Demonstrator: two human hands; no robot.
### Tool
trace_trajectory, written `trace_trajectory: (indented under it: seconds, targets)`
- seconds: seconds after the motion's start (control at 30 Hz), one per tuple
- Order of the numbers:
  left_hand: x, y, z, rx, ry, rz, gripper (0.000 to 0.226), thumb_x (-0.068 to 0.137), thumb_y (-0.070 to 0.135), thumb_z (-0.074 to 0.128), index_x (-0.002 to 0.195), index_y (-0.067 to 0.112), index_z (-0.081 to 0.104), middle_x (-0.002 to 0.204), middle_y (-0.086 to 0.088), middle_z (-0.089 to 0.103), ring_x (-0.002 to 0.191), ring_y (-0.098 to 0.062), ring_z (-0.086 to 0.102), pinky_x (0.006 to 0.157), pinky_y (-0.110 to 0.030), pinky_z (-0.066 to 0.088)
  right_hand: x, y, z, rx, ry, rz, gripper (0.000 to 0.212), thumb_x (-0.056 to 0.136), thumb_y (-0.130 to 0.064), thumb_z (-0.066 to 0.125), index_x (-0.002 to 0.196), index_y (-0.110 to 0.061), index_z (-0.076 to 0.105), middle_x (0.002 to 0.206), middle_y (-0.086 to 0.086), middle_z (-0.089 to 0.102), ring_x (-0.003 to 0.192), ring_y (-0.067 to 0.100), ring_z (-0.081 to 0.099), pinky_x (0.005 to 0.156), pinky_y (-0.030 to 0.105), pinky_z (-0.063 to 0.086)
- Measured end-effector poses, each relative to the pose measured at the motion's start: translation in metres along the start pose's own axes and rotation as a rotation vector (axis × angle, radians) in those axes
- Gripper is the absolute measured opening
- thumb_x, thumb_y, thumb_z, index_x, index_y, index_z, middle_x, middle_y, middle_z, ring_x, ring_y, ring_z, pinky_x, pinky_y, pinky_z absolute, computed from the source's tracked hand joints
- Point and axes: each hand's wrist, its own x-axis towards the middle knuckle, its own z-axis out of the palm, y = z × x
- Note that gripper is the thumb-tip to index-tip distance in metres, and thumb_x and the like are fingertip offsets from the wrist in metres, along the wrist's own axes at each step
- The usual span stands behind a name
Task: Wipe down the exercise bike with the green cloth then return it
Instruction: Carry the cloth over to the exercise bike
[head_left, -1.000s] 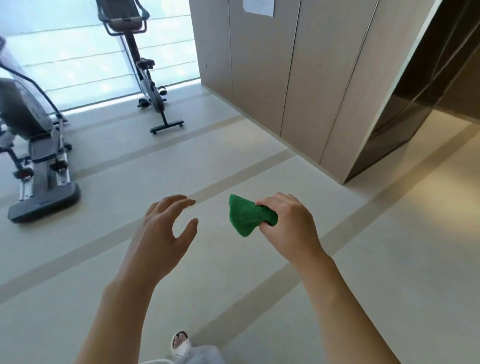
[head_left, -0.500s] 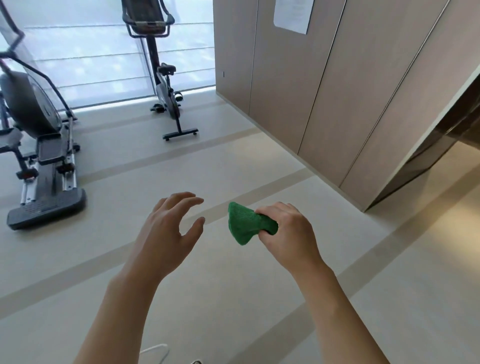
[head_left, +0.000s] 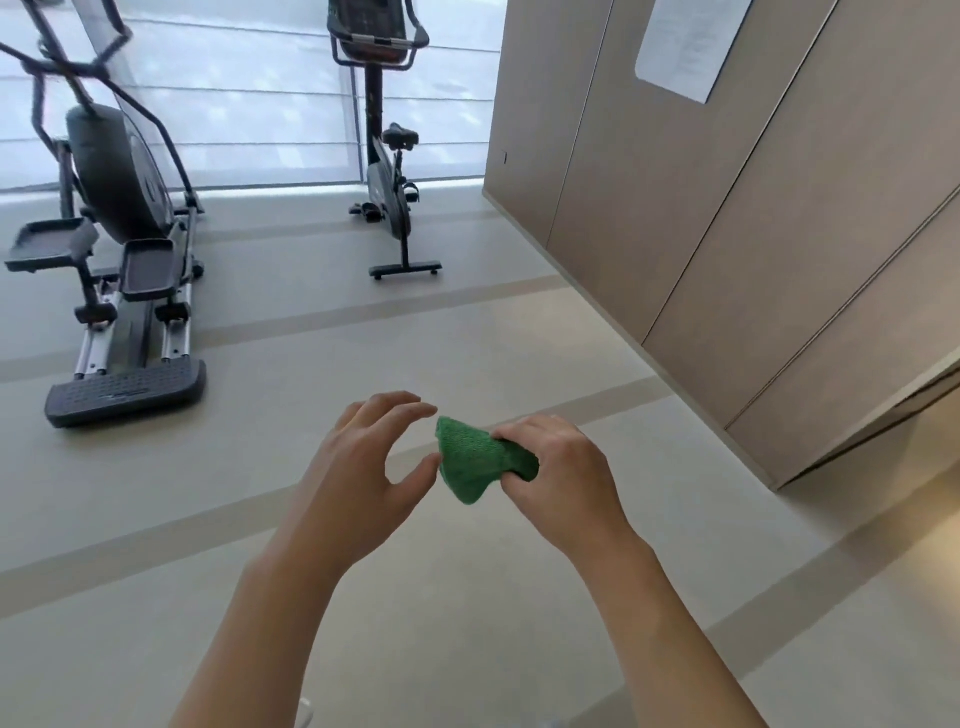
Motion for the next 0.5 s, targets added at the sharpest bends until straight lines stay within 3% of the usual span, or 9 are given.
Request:
trace_trajectory:
  seconds: [0.3, 0.5]
  targets:
    - [0.069, -0.045, 0.013, 0.064, -0.012, -0.055, 0.057, 0.083, 0.044, 0.082, 0.136, 0.033, 0.064, 0.137, 0.020, 0.057, 0.127, -0.007, 0.052, 0.107, -0.027, 0.043, 0.108, 0.010, 0.047, 0.081, -0.086, -0.163, 0.044, 0.078, -0.010, 0.078, 0.119, -0.028, 0.076, 0.107, -0.013, 0.072, 0.099, 0.014, 0.062, 0.086, 0.037, 0.057]
    - [0.156, -0.071, 0.031, 0.126, 0.037, -0.128, 0.047, 0.083, 0.036, 0.083, 0.128, 0.031, 0.068, 0.124, 0.021, 0.064, 0.118, -0.006, 0.053, 0.102, -0.030, 0.048, 0.212, 0.039, 0.061, 0.159, -0.120, -0.293, 0.043, 0.077, -0.012, 0.075, 0.117, -0.029, 0.075, 0.106, -0.013, 0.072, 0.097, 0.013, 0.062, 0.084, 0.035, 0.055]
